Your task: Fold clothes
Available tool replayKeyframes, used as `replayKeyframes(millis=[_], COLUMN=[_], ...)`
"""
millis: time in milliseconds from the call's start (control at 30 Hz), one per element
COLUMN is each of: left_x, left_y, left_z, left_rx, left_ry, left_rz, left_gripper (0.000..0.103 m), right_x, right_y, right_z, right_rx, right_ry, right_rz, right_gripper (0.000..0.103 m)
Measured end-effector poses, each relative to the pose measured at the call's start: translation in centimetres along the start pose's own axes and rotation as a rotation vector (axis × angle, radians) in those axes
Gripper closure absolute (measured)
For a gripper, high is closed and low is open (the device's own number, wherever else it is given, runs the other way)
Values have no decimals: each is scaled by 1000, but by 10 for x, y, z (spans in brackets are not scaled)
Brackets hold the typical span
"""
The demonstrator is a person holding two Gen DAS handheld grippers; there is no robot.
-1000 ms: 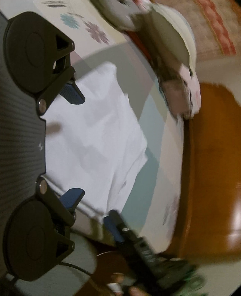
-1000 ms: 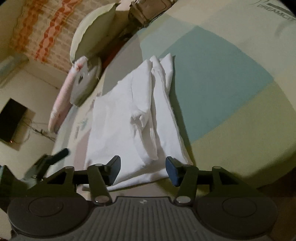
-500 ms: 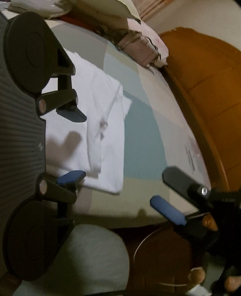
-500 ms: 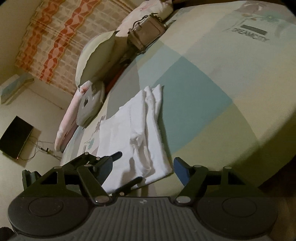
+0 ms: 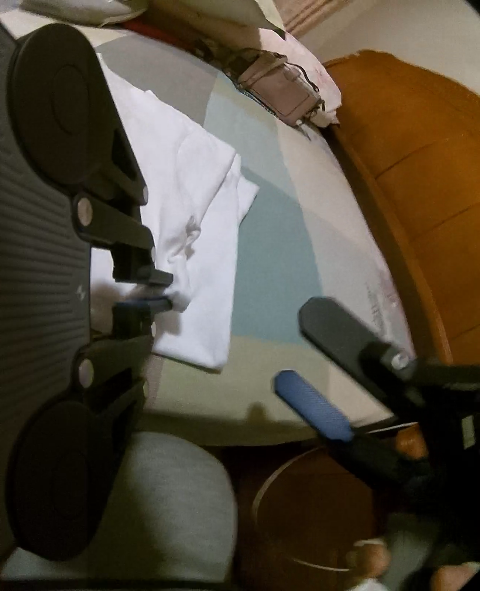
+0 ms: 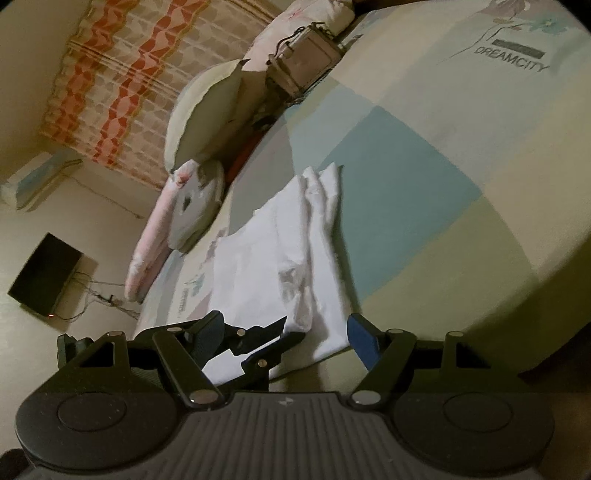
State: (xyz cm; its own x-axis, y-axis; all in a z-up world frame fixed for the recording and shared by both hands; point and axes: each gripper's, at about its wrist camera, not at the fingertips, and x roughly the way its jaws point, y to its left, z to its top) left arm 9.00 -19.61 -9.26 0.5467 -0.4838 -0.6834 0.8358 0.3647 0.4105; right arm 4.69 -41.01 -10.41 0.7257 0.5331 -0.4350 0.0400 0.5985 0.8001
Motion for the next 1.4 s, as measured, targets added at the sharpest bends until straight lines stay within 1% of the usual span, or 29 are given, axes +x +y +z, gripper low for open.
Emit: replayKeyframes(millis=[67, 100, 233, 367, 433, 500, 600, 700, 800, 867, 900, 1033, 1100, 1167, 1200, 1267, 1300, 1333, 1367, 1400], left_x=[-11, -16, -35, -43, -45, -46, -48, -48, -48, -51, -54, -71, -80, -87, -90, -92, -94, -95, -96, -96], left_y=[11, 16, 37, 56, 64, 70, 77, 81, 85, 89, 92, 103, 107, 111, 112, 115, 117, 118, 119, 120], left_z=[1, 2, 2, -2, -7, -11, -16, -19, -22, -27, -30, -43, -49, -56, -59, -65, -68, -71, -74, -77], left_rx=[-58, -85, -180, -261, -302, -342, -377, -393, -408, -445, -466, -537, -553, -554, -554, -555, -556, -556, -556, -556], left_ry=[-32, -47, -103, -128, -139, -148, -159, -163, -157, -152, -156, -169, -167, -156, -148, -128, -117, -107, -96, -84], left_rz=[0, 4, 7, -12, -16, -21, -28, -37, -42, -49, -58, -82, -61, -22, -2, 39, 59, 79, 99, 118], left_gripper=[100, 100, 101, 102, 102, 102, 102, 102, 101, 97, 97, 91, 86, 79, 78, 74, 72, 69, 67, 66], right_x=[4, 8, 32, 65, 83, 103, 133, 154, 171, 180, 183, 185, 183, 183, 184, 186, 188, 189, 189, 188], right_y=[3, 4, 9, 9, 8, 4, 1, 10, 19, 22, 22, 19, 17, 19, 20, 24, 26, 27, 28, 29], right_z=[3, 5, 17, 31, 39, 46, 52, 54, 56, 57, 56, 53, 51, 50, 51, 52, 52, 51, 49, 47], right_rx=[10, 17, 61, 136, 176, 219, 268, 248, 194, 164, 151, 117, 103, 88, 81, 46, 27, 2, -26, -55], right_ry=[14, 23, 77, 138, 151, 166, 183, 195, 209, 220, 225, 207, 191, 176, 168, 152, 145, 140, 135, 130], right_rz=[36, 55, 146, 230, 254, 258, 224, 210, 173, 152, 143, 177, 192, 195, 187, 160, 143, 110, 77, 43], right_gripper=[22, 19, 12, 12, 12, 11, 11, 11, 11, 11, 11, 12, 12, 13, 12, 14, 22, 33, 40, 56])
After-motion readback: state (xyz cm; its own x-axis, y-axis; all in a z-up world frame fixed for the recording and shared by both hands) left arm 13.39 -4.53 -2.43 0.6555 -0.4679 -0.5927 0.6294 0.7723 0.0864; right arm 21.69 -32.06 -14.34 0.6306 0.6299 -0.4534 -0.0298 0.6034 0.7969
